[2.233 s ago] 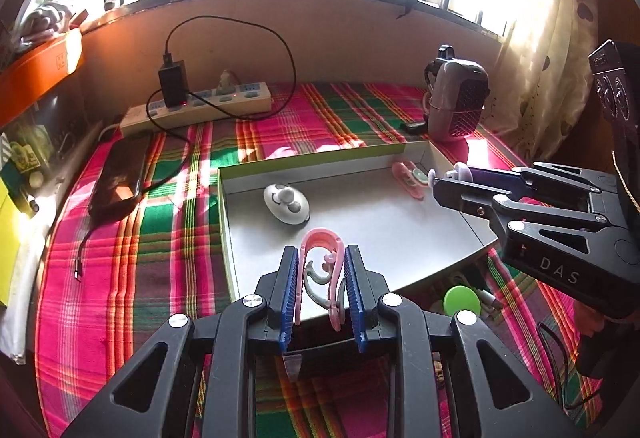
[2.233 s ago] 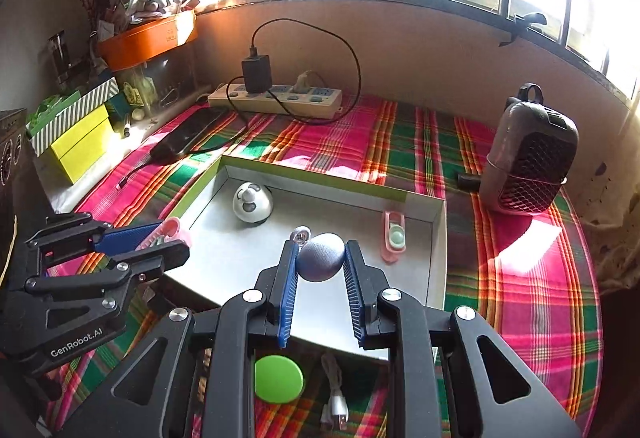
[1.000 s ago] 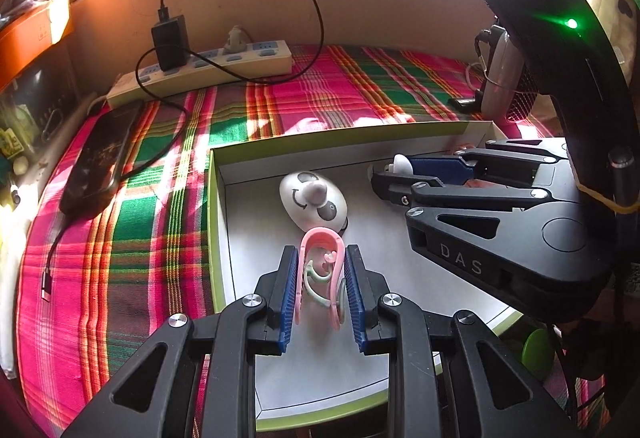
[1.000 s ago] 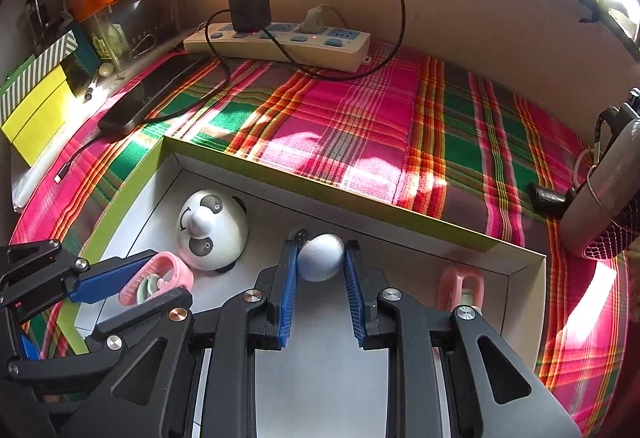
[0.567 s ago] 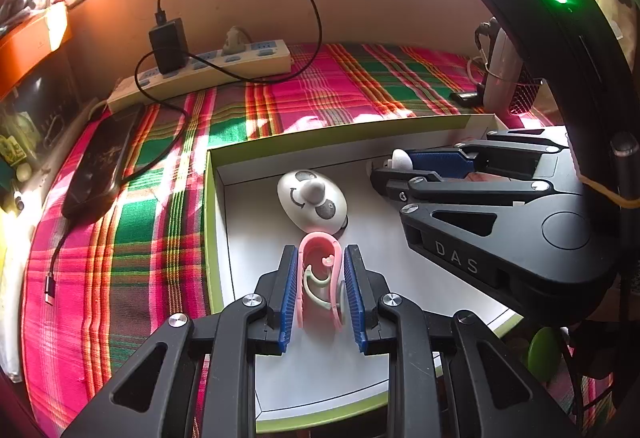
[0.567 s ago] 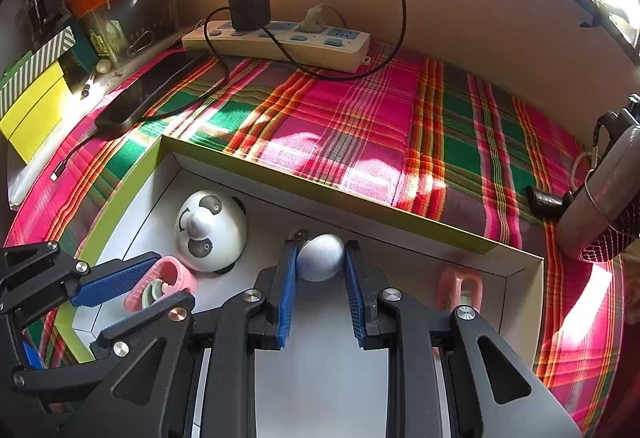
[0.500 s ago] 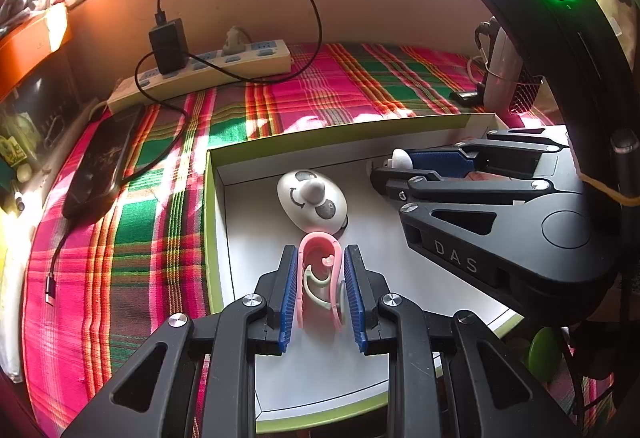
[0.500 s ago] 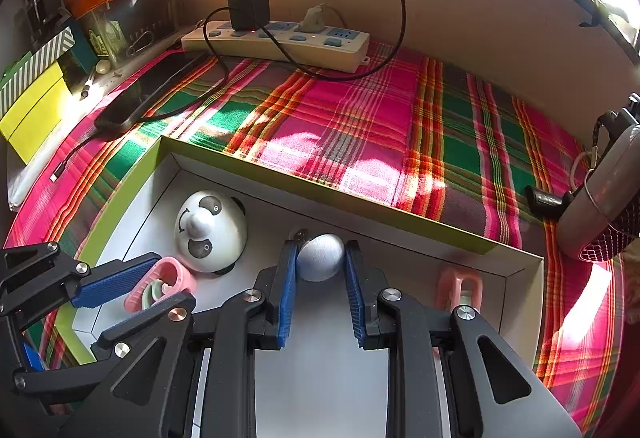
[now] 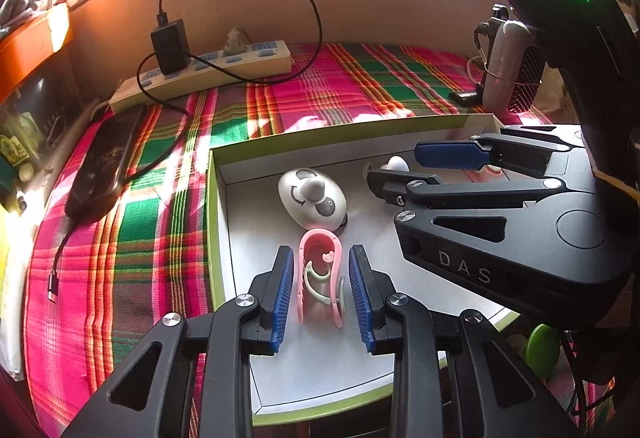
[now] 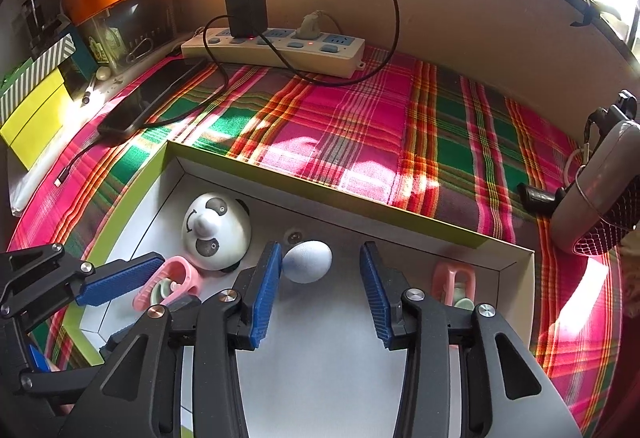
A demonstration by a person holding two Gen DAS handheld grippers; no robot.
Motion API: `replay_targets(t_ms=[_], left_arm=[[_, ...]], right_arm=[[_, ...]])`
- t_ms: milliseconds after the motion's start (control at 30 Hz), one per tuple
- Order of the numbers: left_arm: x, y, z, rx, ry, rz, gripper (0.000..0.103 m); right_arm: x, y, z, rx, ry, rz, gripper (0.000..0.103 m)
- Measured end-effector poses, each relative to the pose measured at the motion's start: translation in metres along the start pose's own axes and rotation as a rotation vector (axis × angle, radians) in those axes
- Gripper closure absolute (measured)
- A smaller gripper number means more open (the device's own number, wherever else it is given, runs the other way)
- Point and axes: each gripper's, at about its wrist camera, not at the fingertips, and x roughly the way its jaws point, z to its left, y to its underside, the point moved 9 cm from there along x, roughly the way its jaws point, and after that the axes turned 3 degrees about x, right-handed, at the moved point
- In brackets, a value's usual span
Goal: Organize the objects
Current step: 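Carry the clip and egg ball into the box and open both tools, then withdraw both open tools from the box toward the remaining items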
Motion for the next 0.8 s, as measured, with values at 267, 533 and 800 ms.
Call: replay_targets(t_ms=[267,533,800], left_arm=[[-0.013,-0.001,0.0,-0.001,-0.01,-0.03,0.075],[-0.03,0.003,-0.003,0.006,-0.008,-0.059,0.075],[-0.049,0.011,-0.005,0.012,-0.009,-0.085,0.075]], right_arm=[[-0.019,0.002,-0.005,0.035,-0.005,-0.037,0.06],[-0.045,0.01,-0.006,0.053,-0.001,-0.08,0.06],[-0.071,0.025,-0.008,0.081,-0.001,-0.123,0.06]])
